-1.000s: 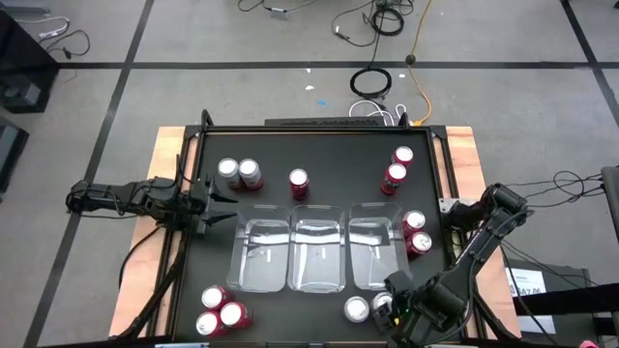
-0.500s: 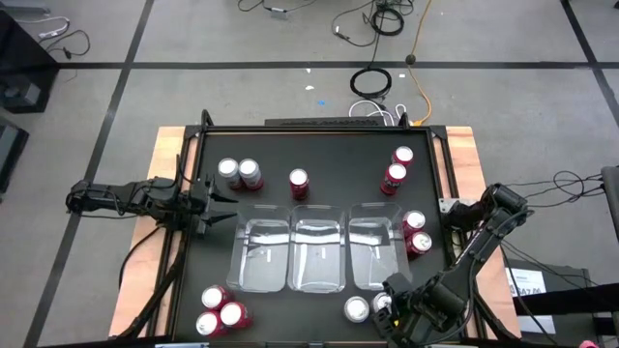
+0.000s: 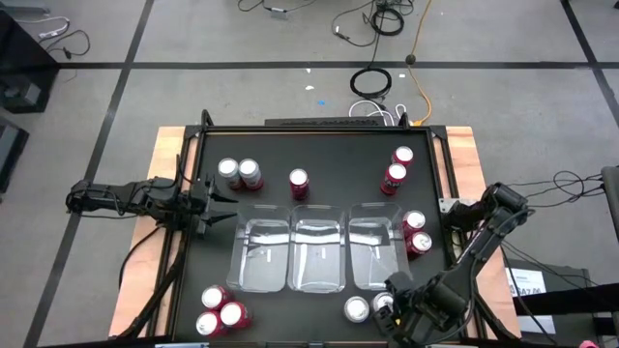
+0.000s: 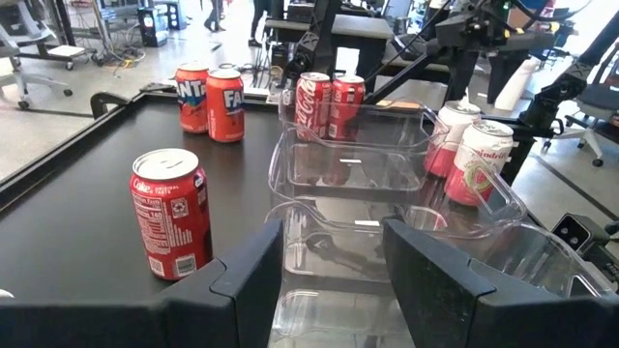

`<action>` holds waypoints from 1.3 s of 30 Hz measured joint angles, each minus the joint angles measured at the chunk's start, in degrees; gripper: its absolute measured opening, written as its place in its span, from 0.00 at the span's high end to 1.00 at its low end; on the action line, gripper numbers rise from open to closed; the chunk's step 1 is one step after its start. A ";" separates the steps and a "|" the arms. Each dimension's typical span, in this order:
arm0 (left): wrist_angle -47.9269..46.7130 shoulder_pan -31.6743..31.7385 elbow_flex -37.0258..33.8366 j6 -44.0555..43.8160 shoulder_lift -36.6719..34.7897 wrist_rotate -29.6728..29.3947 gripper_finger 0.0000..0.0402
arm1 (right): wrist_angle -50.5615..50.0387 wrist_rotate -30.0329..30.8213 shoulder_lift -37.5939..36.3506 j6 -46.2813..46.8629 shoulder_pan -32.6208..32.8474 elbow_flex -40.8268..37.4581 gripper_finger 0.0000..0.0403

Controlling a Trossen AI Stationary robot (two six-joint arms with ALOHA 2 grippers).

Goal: Sort soda cans
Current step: Put the pink-white soda can into the center transparent bin

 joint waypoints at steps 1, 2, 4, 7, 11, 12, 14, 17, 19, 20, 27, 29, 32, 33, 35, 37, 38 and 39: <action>0.01 0.00 0.00 0.01 0.00 0.00 0.53 | 0.00 0.02 -0.06 0.15 0.24 0.00 0.29; 0.01 0.01 0.00 0.00 0.00 0.00 0.53 | -0.02 0.04 -0.23 0.40 0.37 0.00 0.28; -0.01 0.01 0.00 0.00 0.00 0.00 0.53 | -0.20 0.04 -0.55 0.91 0.75 0.00 0.24; -0.01 0.01 0.00 0.01 -0.02 0.00 0.53 | -0.24 0.26 -0.80 1.09 1.16 0.00 0.19; 0.00 0.01 0.00 0.00 -0.01 0.00 0.53 | -0.24 0.42 -0.80 3.72 1.45 0.00 0.16; 0.01 0.00 0.00 0.01 0.00 0.00 0.53 | -0.24 0.43 -0.79 3.66 1.46 0.00 0.15; 0.01 -0.01 0.00 0.02 0.00 0.00 0.53 | -0.24 0.44 -0.76 3.40 1.61 0.00 0.15; -0.01 0.00 0.00 0.02 0.00 0.00 0.53 | 0.56 0.43 -0.76 3.26 1.77 0.00 0.15; -0.01 0.01 0.00 0.00 0.00 0.00 0.53 | 1.28 0.34 -0.76 3.02 1.77 0.00 0.15; 0.00 0.01 0.00 0.01 0.00 0.00 0.53 | 1.27 0.19 -0.75 3.02 1.77 0.00 0.16; 0.01 0.01 0.00 0.02 0.00 0.00 0.53 | 1.80 0.26 -0.70 4.11 1.18 0.00 0.17; 0.01 0.01 0.00 0.00 -0.02 0.00 0.53 | 2.65 0.28 -0.67 4.09 0.60 0.00 0.18; -0.01 0.00 0.00 0.00 0.00 0.00 0.53 | 3.00 0.35 -0.67 2.96 -0.19 0.00 0.18; 0.00 0.01 0.00 0.01 0.00 0.00 0.53 | 2.87 0.35 -0.67 2.75 -0.37 0.00 0.18; -0.01 0.00 0.00 0.01 -0.02 0.00 0.53 | 2.04 0.37 -0.67 2.67 -0.74 0.00 0.18; 0.01 -0.01 0.00 0.01 -0.01 0.00 0.53 | 1.42 0.35 -0.67 2.62 -1.11 0.00 0.18; 0.00 0.01 0.00 0.02 -0.01 0.00 0.53 | 1.08 0.30 -0.65 2.62 -1.30 0.00 0.18; 0.00 0.00 0.00 0.00 0.00 0.00 0.53 | 0.63 0.27 -0.53 2.62 -1.48 0.00 0.18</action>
